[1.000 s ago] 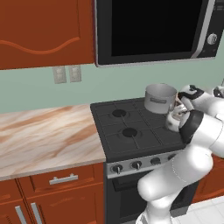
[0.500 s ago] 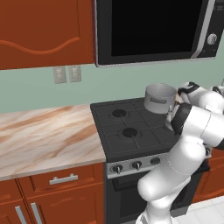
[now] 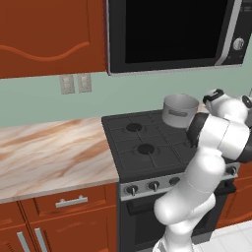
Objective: Pick the kettle from the counter and place it on a stove burner. Then turn the burner on.
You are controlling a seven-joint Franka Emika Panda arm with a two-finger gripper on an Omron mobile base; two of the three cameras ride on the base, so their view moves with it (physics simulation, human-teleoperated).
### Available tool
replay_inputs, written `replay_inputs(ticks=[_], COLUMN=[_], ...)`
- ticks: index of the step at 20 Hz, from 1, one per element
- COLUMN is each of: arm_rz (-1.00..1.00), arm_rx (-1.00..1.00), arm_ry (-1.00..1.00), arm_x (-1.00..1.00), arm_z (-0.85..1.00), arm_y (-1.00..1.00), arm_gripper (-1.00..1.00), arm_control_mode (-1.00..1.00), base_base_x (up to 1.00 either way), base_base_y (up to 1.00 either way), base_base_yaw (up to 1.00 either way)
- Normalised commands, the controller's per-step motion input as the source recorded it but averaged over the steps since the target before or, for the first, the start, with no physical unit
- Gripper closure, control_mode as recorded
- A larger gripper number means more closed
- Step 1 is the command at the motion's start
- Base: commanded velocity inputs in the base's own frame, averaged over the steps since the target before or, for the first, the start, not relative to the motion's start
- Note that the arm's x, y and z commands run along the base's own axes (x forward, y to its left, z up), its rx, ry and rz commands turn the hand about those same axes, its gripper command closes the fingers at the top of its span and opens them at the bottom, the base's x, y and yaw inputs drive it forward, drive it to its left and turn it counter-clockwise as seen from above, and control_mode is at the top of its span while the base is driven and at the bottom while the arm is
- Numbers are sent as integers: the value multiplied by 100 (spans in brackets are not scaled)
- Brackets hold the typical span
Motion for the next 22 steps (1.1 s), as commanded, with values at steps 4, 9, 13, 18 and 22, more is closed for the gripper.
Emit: replay_inputs(ticks=[4, 9, 13, 18, 22], arm_rz=[0, 0, 0, 0, 0], arm_rx=[0, 0, 0, 0, 0], arm_ry=[0, 0, 0, 0, 0], arm_x=[0, 0, 0, 0, 0], arm_z=[0, 0, 0, 2, 19], arm_y=[0, 0, 0, 0, 0], arm_gripper=[-100, -100, -100, -100, -100], arm_control_mode=[-100, -100, -100, -100, -100], base_base_x=[0, 0, 0, 0, 0], base_base_y=[0, 0, 0, 0, 0], base_base_yaw=[0, 0, 0, 0, 0])
